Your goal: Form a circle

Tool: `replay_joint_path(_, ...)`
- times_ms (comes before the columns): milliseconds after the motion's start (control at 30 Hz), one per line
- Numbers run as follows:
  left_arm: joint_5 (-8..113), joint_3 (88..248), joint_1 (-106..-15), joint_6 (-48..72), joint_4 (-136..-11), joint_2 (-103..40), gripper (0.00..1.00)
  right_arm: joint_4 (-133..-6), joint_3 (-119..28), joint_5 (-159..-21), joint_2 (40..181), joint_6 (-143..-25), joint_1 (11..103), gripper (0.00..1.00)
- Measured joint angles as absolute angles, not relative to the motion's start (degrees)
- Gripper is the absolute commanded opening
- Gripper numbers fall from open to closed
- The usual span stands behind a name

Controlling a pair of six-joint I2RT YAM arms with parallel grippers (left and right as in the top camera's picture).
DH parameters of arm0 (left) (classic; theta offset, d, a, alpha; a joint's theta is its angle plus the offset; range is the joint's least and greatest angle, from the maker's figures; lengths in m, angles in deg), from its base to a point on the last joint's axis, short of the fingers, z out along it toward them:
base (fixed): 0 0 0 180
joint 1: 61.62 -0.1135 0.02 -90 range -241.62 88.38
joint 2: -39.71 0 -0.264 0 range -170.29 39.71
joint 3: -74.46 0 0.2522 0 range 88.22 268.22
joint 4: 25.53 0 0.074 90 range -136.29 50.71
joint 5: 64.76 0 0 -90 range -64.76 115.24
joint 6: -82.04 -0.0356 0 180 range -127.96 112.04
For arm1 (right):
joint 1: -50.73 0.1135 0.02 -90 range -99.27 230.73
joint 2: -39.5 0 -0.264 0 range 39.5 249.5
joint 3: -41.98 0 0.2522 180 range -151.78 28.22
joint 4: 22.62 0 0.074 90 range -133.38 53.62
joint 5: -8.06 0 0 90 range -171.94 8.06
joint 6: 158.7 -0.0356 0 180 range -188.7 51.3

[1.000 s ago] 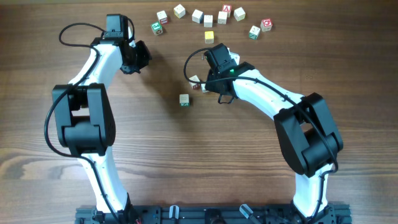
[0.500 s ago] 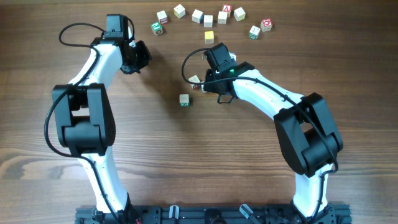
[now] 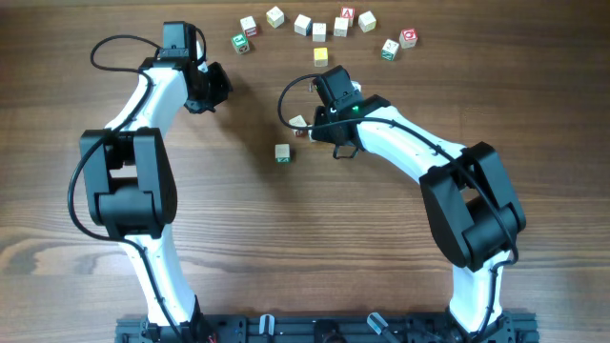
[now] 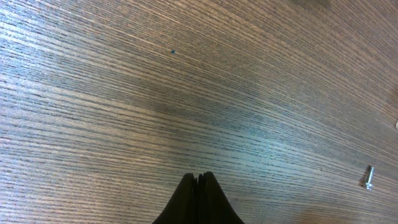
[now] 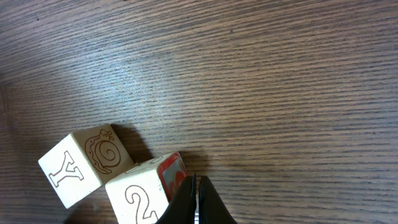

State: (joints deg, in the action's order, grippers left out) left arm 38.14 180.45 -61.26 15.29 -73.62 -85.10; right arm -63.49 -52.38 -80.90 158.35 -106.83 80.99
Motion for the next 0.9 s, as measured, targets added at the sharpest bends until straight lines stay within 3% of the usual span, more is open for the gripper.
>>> replay_joint_path(900,38.1,180.4,-61.3,15.3,-73.6,-85.1,0.04,-63.3,-52.4,-82.6,158.4,-105.5,81.0,0.05)
